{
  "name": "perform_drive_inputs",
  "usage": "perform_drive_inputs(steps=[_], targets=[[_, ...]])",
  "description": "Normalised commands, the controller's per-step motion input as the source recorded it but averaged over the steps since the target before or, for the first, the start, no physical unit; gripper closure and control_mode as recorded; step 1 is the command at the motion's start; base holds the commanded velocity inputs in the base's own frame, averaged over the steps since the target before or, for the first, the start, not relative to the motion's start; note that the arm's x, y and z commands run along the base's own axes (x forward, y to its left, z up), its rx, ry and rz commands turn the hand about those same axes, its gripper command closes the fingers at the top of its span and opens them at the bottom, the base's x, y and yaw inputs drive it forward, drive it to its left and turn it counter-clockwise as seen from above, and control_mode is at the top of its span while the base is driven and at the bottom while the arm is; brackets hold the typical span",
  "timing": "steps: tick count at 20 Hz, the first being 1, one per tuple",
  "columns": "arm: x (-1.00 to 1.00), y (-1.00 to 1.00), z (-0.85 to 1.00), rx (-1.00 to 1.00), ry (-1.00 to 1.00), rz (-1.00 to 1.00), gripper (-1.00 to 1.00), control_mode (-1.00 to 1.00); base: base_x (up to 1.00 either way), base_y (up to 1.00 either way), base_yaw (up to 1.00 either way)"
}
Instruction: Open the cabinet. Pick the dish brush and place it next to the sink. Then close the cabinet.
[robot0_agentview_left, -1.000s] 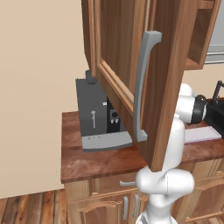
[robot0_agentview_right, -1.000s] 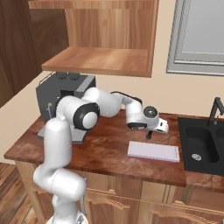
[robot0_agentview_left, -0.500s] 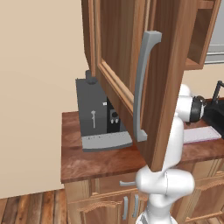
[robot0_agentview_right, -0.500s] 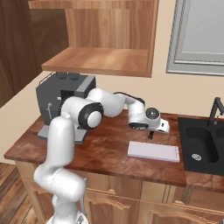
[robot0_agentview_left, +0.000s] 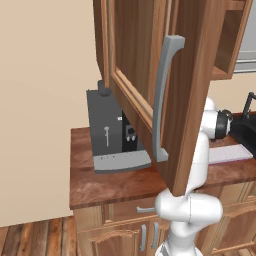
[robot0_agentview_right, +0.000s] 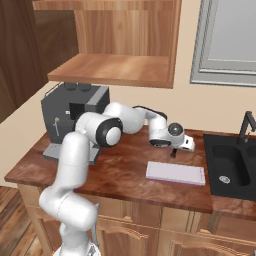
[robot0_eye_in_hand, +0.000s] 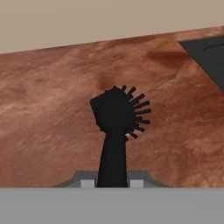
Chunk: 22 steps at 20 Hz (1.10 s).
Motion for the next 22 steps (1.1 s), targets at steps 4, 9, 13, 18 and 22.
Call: perform_drive_inputs(steps=[4, 9, 13, 18, 22], targets=[[0.20, -0.10, -0.13, 0.00, 0.00, 0.00, 1.00, -1.00, 0.00, 0.00, 0.00], [0.09, -0.22, -0.17, 0.00, 0.00, 0.00, 1.00, -1.00, 0.00, 0.00, 0.00], [0.09, -0.28, -0.13, 0.00, 0.00, 0.00, 1.00, -1.00, 0.00, 0.00, 0.00], [0.09, -0.23, -0.18, 0.00, 0.00, 0.00, 1.00, -1.00, 0.00, 0.00, 0.00], [0.07, -0.19, -0.21, 0.00, 0.00, 0.00, 1.00, -1.00, 0.00, 0.00, 0.00]])
